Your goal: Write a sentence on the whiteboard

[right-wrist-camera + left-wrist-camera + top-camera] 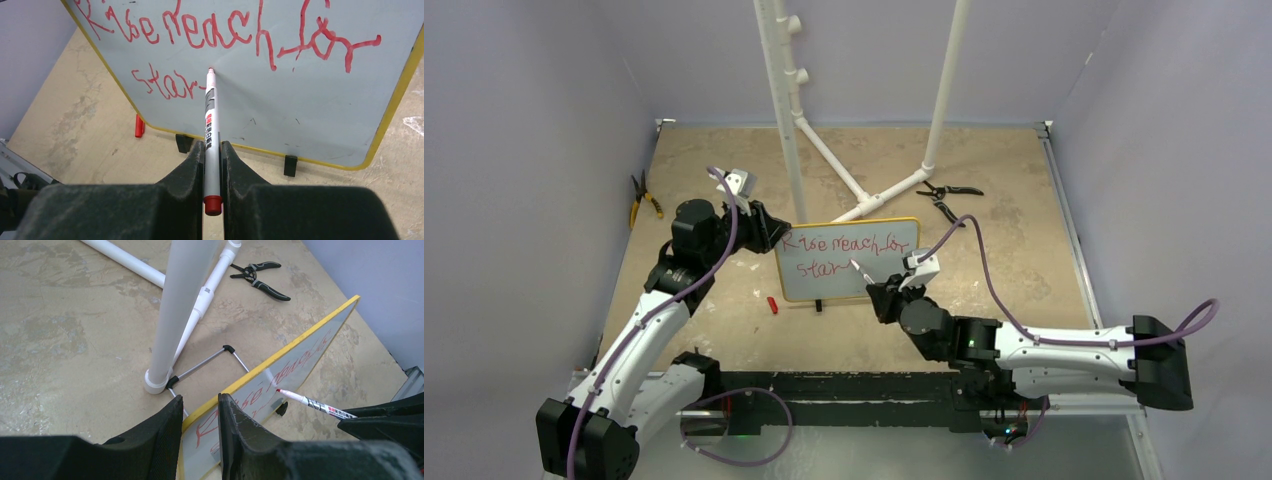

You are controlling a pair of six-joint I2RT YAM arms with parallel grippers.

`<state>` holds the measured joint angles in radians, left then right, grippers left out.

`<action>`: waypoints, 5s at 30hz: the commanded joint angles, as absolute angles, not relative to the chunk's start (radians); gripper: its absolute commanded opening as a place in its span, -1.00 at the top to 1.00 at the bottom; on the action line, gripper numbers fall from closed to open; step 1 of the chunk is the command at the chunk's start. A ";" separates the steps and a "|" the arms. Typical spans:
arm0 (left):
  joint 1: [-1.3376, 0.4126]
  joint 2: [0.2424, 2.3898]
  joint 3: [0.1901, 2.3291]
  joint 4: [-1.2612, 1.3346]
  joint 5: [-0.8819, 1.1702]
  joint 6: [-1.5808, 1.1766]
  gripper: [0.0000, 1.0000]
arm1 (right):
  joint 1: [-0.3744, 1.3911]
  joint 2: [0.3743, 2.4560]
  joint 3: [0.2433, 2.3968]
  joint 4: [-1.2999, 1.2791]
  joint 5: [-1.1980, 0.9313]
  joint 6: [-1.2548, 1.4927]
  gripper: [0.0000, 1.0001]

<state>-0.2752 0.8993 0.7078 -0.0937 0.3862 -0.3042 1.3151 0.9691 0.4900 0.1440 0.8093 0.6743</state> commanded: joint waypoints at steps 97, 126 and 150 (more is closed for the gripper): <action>-0.275 0.902 0.698 -0.087 0.408 -0.322 0.39 | 1.310 0.940 0.497 -0.023 0.770 0.806 1.00; -0.275 0.897 0.698 -0.087 0.399 -0.324 0.40 | 1.315 0.904 0.529 -0.176 0.841 0.893 1.00; -0.275 0.850 0.699 -0.134 0.289 -0.367 0.11 | 1.314 0.686 0.493 -0.020 0.715 0.611 1.00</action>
